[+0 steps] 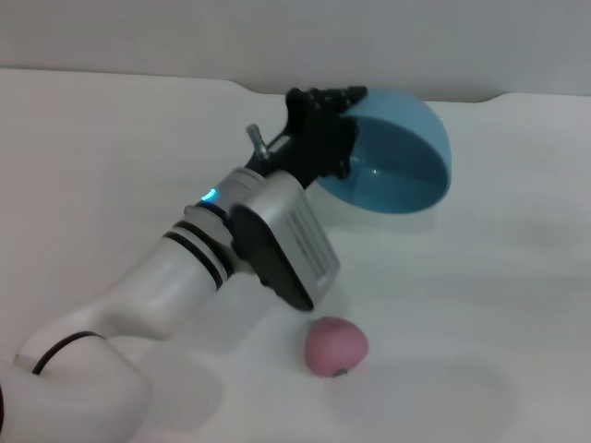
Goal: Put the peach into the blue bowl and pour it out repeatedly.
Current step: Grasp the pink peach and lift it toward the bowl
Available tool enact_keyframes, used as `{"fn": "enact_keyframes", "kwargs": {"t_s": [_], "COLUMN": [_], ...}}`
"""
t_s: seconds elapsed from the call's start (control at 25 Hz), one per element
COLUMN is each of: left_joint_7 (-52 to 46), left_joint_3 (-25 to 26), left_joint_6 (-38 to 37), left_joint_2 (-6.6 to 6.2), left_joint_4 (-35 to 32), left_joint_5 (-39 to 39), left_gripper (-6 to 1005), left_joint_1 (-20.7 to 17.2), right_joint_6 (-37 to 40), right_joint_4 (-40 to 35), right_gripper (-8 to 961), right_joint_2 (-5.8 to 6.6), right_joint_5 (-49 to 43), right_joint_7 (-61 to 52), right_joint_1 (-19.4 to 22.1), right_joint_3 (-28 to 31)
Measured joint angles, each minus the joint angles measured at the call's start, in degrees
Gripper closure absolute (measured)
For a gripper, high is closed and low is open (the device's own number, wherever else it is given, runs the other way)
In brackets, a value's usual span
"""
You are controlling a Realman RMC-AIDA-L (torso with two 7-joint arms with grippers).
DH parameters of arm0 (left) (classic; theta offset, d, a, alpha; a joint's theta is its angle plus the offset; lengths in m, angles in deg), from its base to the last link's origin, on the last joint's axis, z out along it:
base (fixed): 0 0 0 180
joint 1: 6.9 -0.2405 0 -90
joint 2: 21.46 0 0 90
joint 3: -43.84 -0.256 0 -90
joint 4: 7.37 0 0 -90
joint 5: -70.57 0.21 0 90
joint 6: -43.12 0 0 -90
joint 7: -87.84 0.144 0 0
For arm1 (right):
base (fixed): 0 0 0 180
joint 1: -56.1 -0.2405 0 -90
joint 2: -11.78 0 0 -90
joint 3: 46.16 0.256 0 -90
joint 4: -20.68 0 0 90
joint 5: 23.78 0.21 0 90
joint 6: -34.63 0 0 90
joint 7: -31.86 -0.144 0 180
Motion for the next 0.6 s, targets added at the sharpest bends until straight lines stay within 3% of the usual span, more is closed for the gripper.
{"fn": "enact_keyframes", "kwargs": {"t_s": [0.16,0.28,0.4,0.6], "left_joint_7": [-8.86,-18.15,-19.04,-18.94], "left_joint_3": [2.74,9.16,18.39,35.31], "left_joint_6": [-0.37,-5.32,-16.93,-45.76], "left_joint_2": [-0.02,-0.68,-0.99,-0.97], "left_joint_4": [-0.99,-4.36,-10.28,-16.82], "left_joint_5": [-2.79,-5.49,-5.64,-5.4], "left_gripper": [999,999,999,1000], "left_joint_1": [-0.04,-0.52,-1.97,-1.07], "right_joint_6": [3.87,7.29,11.61,15.23], "right_joint_4": [1.45,1.5,0.17,-0.27], "right_gripper": [486,484,482,480], "right_joint_2": [-0.01,0.1,0.43,0.35], "right_joint_5": [-0.21,-1.79,-7.19,-21.03], "right_joint_7": [6.54,8.76,8.64,4.55], "right_joint_1": [-0.7,-1.41,-3.16,-9.56], "right_joint_3": [-0.4,-2.15,-5.01,-6.97]}}
